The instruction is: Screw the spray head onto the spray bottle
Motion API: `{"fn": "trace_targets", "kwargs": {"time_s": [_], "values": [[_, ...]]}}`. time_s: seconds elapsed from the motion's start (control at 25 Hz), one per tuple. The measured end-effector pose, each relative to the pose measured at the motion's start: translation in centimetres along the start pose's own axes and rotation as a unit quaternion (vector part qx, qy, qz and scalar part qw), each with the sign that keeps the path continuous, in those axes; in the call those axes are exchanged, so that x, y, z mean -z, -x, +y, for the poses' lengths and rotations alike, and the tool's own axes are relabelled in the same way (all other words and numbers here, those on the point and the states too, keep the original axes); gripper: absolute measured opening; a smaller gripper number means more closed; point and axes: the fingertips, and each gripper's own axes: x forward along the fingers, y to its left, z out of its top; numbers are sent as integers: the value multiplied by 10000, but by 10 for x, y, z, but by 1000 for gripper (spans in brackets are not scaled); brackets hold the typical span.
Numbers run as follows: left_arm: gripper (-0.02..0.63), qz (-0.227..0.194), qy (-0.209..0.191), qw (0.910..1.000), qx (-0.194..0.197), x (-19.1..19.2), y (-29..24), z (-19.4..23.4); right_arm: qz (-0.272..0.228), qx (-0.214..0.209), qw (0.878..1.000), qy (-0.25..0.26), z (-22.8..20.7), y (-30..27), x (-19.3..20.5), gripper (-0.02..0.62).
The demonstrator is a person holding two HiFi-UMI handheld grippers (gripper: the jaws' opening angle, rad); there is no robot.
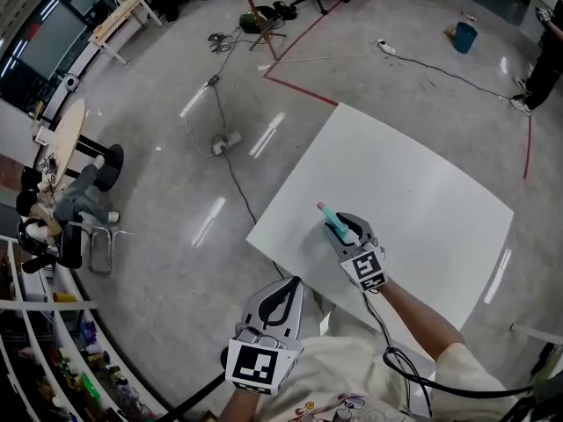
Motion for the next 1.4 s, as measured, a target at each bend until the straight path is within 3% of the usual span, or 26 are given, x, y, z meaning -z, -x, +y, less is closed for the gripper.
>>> {"fn": "trace_targets", "kwargs": {"time_s": [0.12, 0.2, 0.44, 0.56, 0.64, 0.76, 0.92, 1.04, 1.16, 1.4], "values": [[6, 42, -14, 9999, 154, 1, -4, -6, 73, -132, 9998, -104, 3, 0, 7, 139], [6, 105, 63, 9995, 306, 2, -6, -10, 194, -253, 9993, -201, 5, -1, 10, 180], [7, 58, 108, 9991, 398, 8, -9, -3, 301, -537, 9980, 154, 13, 12, 5, 236], [6, 58, 217, 9988, 425, 13, -8, 5, 391, -378, 9984, 132, 16, 47, 10, 238], [6, 43, 431, 9979, 477, 12, -4, 12, 448, -6, 9989, 147, 18, 90, 11, 238], [6, -153, 555, 9968, 551, -4, -8, 22, 151, 544, 9980, -299, 11, 158, -27, 237], [6, -292, 623, 9947, 758, -17, -12, 18, -281, 323, 9983, -391, 17, 195, -121, 234], [6, -406, 524, 9918, 1088, -36, -19, 9, -609, 355, 9969, -349, 14, 180, -170, 115], [7, -359, 400, 9908, 1244, -41, -8, -4, -678, 440, 9956, -469, 32, 166, -190, 37], [6, -413, 222, 9898, 1345, -46, 6, 9, -601, 501, 9959, -463, 61, 131, -214, 10]]}}
